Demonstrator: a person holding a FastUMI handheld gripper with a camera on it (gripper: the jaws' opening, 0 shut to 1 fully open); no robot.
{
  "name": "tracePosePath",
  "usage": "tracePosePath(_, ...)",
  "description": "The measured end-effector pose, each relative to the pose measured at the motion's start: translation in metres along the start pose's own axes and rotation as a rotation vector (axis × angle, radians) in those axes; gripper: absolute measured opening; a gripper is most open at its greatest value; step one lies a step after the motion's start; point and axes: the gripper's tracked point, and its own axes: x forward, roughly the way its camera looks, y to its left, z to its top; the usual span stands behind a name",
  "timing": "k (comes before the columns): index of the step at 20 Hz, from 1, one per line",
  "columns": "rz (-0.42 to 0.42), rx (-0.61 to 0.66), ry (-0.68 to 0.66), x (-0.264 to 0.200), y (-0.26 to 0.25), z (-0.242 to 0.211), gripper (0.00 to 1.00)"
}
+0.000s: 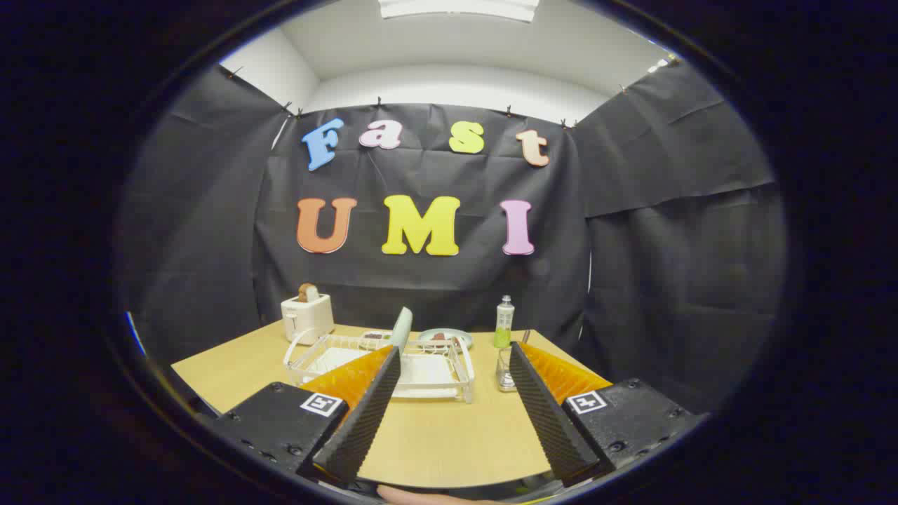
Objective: Take the plate from the dish rack, then take the spoon from the basket and place it into the plate.
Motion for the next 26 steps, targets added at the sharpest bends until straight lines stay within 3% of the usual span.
tracePosePath(7,0.074,0.02,0.031,0.002,0.006,-0.01,1.0)
tracePosePath(17,0.099,-0.007,0.076,0.015,0.01,-0.022,1.0)
tracePosePath(21,0.087,-0.028,0.115,0.039,0.013,-0.016,1.0)
tracePosePath(26,0.147,-0.012,0.214,0.093,0.039,0.008,1.0)
